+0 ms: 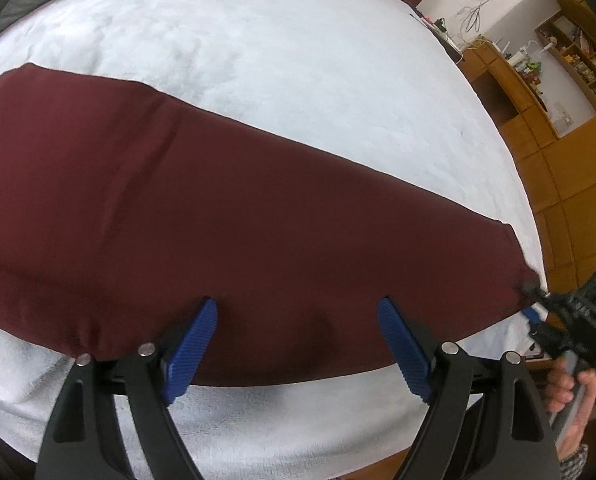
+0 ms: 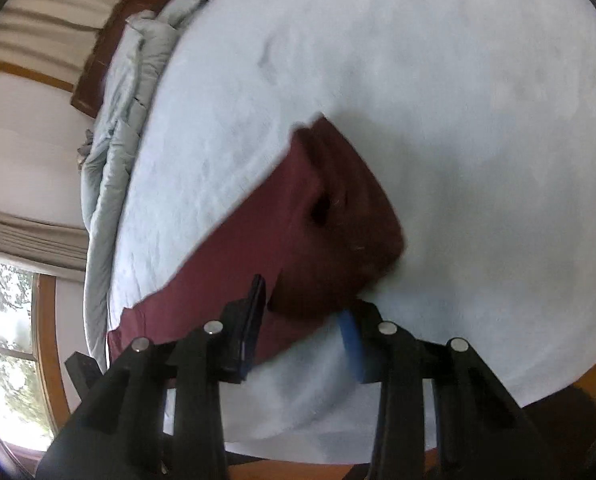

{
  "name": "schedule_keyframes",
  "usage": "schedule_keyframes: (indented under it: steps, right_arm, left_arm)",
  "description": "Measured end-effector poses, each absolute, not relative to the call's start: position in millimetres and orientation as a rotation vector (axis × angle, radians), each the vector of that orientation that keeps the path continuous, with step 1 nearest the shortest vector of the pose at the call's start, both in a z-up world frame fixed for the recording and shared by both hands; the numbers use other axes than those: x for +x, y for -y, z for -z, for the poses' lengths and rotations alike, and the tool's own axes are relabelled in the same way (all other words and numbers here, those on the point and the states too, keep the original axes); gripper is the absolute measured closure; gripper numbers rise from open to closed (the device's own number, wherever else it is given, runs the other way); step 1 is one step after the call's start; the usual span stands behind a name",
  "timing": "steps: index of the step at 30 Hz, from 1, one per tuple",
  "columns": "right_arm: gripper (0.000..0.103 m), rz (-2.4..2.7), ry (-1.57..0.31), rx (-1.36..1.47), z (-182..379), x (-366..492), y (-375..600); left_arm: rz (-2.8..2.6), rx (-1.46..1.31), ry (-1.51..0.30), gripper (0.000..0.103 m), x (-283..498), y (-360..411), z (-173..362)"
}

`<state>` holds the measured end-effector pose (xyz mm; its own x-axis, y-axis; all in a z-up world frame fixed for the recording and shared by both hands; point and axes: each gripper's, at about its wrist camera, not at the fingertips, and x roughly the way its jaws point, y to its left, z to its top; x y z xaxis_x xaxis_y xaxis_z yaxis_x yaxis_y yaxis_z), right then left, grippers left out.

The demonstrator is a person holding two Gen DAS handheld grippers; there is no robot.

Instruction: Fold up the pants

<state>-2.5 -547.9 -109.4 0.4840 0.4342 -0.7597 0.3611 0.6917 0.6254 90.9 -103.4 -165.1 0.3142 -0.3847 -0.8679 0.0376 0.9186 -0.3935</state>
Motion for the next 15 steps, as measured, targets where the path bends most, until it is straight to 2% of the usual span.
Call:
schedule_keyframes:
  steps: [2, 4, 6, 8, 11, 12, 13, 14, 15]
  right_arm:
    - [0.067, -0.068, -1.097, 0.834, 103, 4, 545]
    - [0.057, -0.062, -1.127, 0.855, 114, 10, 544]
    - [0.056, -0.008, -1.178, 0.863, 130, 18, 546]
    - [0.047, 0.011, -1.211, 0.902, 151, 18, 546]
    - [0.046, 0.010, -1.193, 0.892, 159, 13, 542]
    - [0.050, 0.003, -1.182, 0.894, 158, 13, 541]
    - [0.070, -0.025, -1.154, 0.904, 155, 14, 540]
    - [0.078, -0.077, -1.131, 0.924, 154, 17, 539]
    - [0.080, -0.136, -1.105, 0.948, 149, 23, 534]
  left_arm:
    - [0.290, -0.317, -1.223, 0.018, 89, 106, 164]
    - [0.290, -0.323, -1.223, 0.018, 88, 106, 164]
    - [0.290, -0.339, -1.224, 0.018, 87, 104, 165]
    - [0.294, -0.344, -1.224, 0.018, 88, 103, 164]
    - [0.297, -0.351, -1.226, 0.018, 89, 102, 167]
    - [0.297, -0.350, -1.226, 0.017, 90, 101, 167]
    - [0.298, -0.349, -1.226, 0.017, 90, 101, 168]
    - [0.299, -0.349, -1.225, 0.017, 90, 101, 167]
    - [0.300, -0.352, -1.224, 0.017, 90, 100, 167]
